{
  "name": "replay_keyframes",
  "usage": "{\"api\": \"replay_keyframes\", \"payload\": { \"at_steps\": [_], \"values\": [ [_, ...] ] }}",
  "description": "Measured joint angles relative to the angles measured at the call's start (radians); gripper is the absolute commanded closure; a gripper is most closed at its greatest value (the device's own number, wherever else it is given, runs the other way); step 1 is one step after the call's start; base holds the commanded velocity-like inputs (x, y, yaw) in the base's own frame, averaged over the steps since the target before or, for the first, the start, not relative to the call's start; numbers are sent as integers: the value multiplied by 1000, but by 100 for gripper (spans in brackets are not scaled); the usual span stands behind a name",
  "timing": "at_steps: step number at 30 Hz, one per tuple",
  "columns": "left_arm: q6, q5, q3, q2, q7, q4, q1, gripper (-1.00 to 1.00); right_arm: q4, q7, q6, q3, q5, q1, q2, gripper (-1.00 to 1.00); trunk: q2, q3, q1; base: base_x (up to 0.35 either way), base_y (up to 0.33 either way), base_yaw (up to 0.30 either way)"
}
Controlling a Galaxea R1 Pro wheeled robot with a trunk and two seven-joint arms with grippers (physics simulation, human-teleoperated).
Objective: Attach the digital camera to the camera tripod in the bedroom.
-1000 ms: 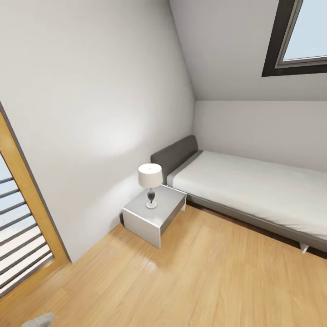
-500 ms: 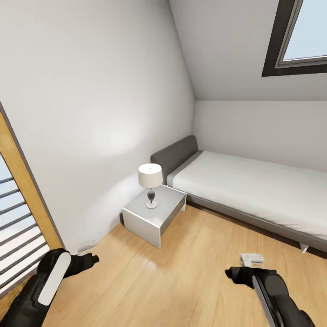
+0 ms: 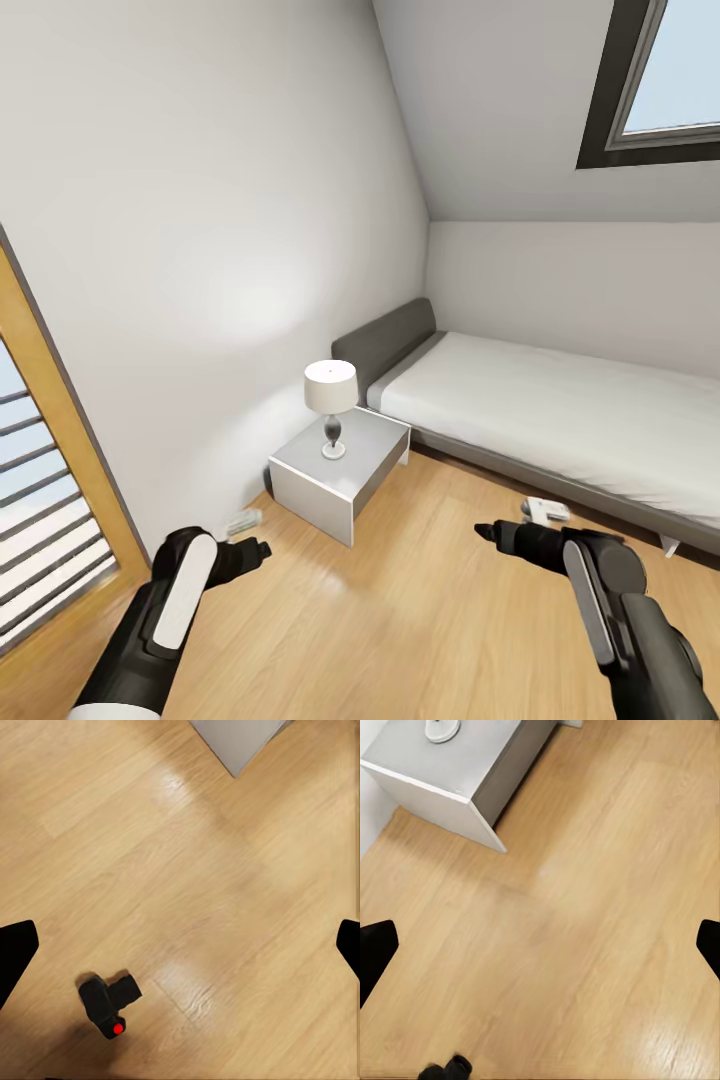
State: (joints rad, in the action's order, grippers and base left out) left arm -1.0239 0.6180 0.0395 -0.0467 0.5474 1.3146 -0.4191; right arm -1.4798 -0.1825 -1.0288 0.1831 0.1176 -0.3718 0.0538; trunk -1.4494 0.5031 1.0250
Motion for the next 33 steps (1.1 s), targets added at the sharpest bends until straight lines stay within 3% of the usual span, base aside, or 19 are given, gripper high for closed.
{"api": "replay_keyframes", "payload": {
  "at_steps": [9,30,33],
  "values": [
    [14,2,-8,-5,-4,-9,0,-100,-16,-1,-14,-28,2,-1,0,-100,0,0,0,0,0,0],
    [52,3,-35,-21,-2,-12,-1,-100,-19,-1,-14,-28,-4,-1,0,-100,0,0,0,0,0,0],
    [70,3,-37,-22,0,-13,0,-100,-19,-1,-14,-28,-1,-1,0,-100,-21,9,11,0,0,0]
  ]
}}
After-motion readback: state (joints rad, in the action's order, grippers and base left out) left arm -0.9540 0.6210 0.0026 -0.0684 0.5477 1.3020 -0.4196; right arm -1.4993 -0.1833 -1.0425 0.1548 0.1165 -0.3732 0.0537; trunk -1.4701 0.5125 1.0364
